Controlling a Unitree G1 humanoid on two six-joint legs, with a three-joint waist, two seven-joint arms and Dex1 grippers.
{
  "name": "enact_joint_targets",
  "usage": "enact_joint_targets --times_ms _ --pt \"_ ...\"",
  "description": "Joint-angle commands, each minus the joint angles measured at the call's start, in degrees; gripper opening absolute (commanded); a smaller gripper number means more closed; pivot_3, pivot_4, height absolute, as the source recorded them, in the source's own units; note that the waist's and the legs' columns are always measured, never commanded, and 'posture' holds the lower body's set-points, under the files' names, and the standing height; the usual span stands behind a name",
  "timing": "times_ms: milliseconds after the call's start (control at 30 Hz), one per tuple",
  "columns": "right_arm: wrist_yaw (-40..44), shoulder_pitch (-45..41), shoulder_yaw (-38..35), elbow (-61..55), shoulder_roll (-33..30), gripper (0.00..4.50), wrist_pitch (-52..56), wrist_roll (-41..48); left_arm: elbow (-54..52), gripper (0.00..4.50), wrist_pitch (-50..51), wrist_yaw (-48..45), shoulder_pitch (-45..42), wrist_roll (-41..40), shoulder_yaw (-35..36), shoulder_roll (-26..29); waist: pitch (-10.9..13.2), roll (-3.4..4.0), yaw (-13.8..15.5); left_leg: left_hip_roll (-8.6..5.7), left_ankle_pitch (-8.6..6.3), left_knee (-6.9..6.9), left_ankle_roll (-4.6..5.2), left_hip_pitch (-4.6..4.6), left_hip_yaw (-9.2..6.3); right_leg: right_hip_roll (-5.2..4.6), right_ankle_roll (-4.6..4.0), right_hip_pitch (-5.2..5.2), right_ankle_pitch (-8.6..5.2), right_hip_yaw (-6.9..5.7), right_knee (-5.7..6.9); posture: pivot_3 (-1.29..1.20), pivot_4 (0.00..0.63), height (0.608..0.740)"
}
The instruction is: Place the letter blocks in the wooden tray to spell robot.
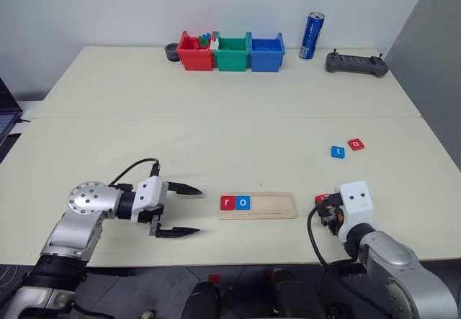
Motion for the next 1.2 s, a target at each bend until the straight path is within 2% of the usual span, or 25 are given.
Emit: enact_joint_targets --times_ms 33,67,333,367,467,567,667,767,900,1033,1200 --pt "-1.9 -0.25 -1.08 0.13 2.64 1.46 -0.64 -0.09 -0.43 4.5 -0.36 -0.3 -1.99 -0.01 -0.69 -0.53 0.0 -0.01 0.01 0.0 0.0 0.0 0.0 0.0 -0.01 0.0 0.0 0.0 0.0 -0.01 0.0 0.0 0.15 0.74" --pt "-2.29 -0.28 -1.69 0.62 3.46 1.46 -1.22 -0.09 -0.48 4.5 -0.24 -0.23 -2.36 0.08 -0.84 -0.68 0.0 -0.01 0.0 0.0 0.0 -0.02 0.0 0.0 -0.02 0.0 0.0 0.0 0.0 -0.01 0.0 0.0 0.15 0.74" --pt "-3.0 -7.44 -7.0 -1.87 7.91 4.31 -0.28 2.0 -2.51 4.5 1.18 1.23 -2.58 -0.1 -1.03 -1.07 0.0 0.0 -0.01 0.01 0.0 -0.03 0.0 0.0 -0.04 0.01 -0.06 -0.01 0.02 -0.02 -0.01 0.0 0.15 0.74" --pt "-3.31 -9.25 -7.7 -2.09 8.29 4.48 0.41 2.03 -2.34 4.5 1.01 1.29 -2.48 -0.09 -1.01 -1.07 0.0 0.0 -0.04 0.01 0.0 -0.04 0.0 0.0 -0.04 0.01 -0.06 -0.01 0.02 -0.02 0.0 0.0 0.15 0.74" --pt "1.52 -13.81 -9.44 -2.92 5.86 4.48 2.1 6.02 -1.9 4.5 0.49 1.47 -2.43 0.02 -0.99 -1.13 0.0 0.0 -0.01 0.0 0.0 -0.03 0.0 0.0 -0.04 0.0 -0.14 -0.01 0.07 -0.03 0.0 0.0 0.15 0.74" --pt "12.37 -14.11 -9.63 -2.61 -4.78 4.48 2.28 11.74 -1.21 4.5 -0.56 1.98 -2.64 0.4 -0.94 -1.58 0.0 0.0 0.15 -0.02 0.0 -0.04 0.0 -0.02 -0.03 -0.03 -0.21 0.0 0.12 -0.03 -0.04 0.0 0.15 0.74" --pt "22.33 -11.08 -10.22 0.48 -17.54 4.48 -4.38 13.25 -1.04 4.5 -1.22 2.41 -2.61 1.2 -1.23 -1.63 0.0 0.0 0.45 -0.08 -0.01 -0.05 0.02 -0.05 -0.07 -0.08 -0.21 0.02 0.12 -0.09 -0.1 0.0 0.15 0.74" --pt "30.39 -8.53 -10.28 3.99 -24.95 4.48 -14.67 13.29 -1.52 4.5 -1.19 2.41 -2.27 1.11 -1.46 -1.55 0.0 0.0 0.28 -0.08 -0.02 -0.05 0.03 -0.04 -0.05 -0.08 -0.16 0.04 0.08 -0.08 -0.1 0.0 0.15 0.74" --pt "40.39 -6.82 -8.42 9.62 -33.88 4.48 -23.13 13.22 -2.67 4.5 -1.07 2.83 -1.63 1.18 -1.46 -1.62 0.0 0.0 0.01 -0.05 -0.02 -0.03 0.03 0.04 0.0 -0.03 -0.06 0.09 0.03 -0.03 -0.06 0.0 0.15 0.74" --pt "45.75 -9.38 -4.13 17.99 -38.72 4.48 -30.9 10.62 -4.48 4.5 0.26 2.59 -1.03 0.87 -1.74 -1.19 0.0 -0.01 0.05 -0.04 -0.02 -0.01 0.03 0.17 0.02 -0.03 -0.06 0.22 0.03 -0.01 -0.06 0.0 0.15 0.74" --pt "51.26 -14.03 1.73 27.32 -40.79 4.48 -38.44 7.68 -5.46 4.5 2.63 2.18 -0.95 0.7 -1.79 -0.66 0.01 -0.02 0.14 -0.04 -0.02 0.0 0.03 0.24 0.05 -0.03 -0.07 0.28 0.04 0.01 -0.06 0.0 0.15 0.74"
